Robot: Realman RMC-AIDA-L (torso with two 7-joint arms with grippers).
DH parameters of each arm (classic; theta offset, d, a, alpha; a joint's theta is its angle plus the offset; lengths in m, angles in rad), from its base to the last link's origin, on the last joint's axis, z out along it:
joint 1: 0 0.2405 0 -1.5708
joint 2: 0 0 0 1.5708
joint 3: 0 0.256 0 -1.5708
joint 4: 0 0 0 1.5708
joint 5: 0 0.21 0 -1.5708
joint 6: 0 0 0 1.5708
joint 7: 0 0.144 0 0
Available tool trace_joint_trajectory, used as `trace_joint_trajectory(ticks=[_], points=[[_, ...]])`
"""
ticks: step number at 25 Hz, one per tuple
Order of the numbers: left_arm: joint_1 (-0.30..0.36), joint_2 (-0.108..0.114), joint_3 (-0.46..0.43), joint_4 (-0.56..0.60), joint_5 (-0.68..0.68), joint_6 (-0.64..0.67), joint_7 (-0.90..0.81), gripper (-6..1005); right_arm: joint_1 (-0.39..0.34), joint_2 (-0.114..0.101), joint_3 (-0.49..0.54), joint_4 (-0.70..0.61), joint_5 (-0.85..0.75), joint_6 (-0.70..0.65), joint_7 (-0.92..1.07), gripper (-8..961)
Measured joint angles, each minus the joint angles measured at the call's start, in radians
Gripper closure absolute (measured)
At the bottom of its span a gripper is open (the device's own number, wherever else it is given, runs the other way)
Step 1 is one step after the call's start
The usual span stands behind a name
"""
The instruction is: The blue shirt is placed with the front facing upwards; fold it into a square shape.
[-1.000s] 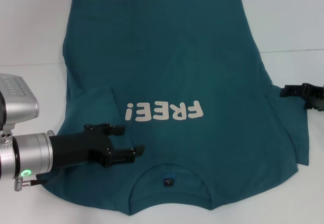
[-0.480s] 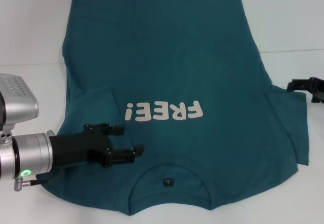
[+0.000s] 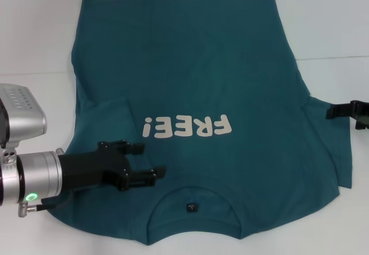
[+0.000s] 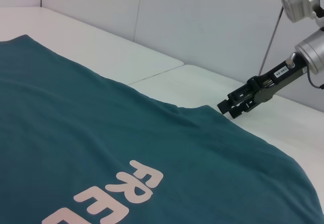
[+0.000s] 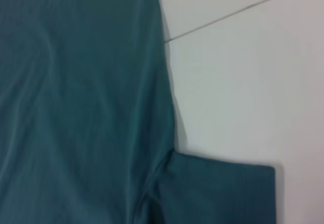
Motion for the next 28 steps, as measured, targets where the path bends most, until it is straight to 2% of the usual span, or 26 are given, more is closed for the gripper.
trace_joint_trajectory(ticks=[7, 16, 22, 28], points=[[0.000, 0.000, 0.000, -0.001, 0.000, 0.000, 0.001, 183, -0.001, 0.010, 0.002, 0.004, 0.000, 0.011, 0.001, 39], [0.000, 0.000, 0.000, -0.002, 0.000, 0.000, 0.002, 183, 0.006, 0.044, 0.009, 0.006, 0.013, 0.059, 0.001, 64], [0.000, 0.000, 0.000, -0.002, 0.000, 0.000, 0.002, 183, -0.009, 0.043, 0.012, 0.008, 0.136, 0.057, -0.012, 80], [0.000, 0.000, 0.000, -0.002, 0.000, 0.000, 0.003, 184, -0.013, 0.045, 0.012, 0.008, 0.176, 0.061, -0.020, 96]])
